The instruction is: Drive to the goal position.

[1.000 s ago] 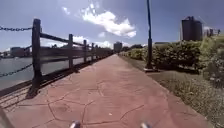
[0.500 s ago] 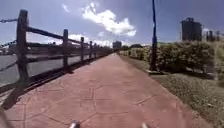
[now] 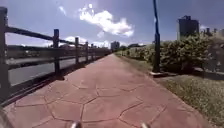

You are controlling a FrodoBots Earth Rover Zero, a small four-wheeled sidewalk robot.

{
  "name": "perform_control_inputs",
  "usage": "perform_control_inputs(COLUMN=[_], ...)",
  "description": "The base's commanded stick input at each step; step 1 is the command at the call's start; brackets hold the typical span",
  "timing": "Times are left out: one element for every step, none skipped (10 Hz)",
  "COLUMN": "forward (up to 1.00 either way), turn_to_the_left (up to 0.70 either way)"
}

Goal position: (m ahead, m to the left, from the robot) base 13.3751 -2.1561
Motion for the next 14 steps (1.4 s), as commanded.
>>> perform_control_inputs(forward=[0.85, 0.85, 0.85, 0.85, 0.85, 0.85, 0.85, 0.85, 0.85, 0.85, 0.85, 0.85, 0.85, 0.85], turn_to_the_left=[0.00, 0.00, 0.00, 0.00, 0.00, 0.00, 0.00, 0.00, 0.00, 0.00, 0.00, 0.00, 0.00, 0.00])
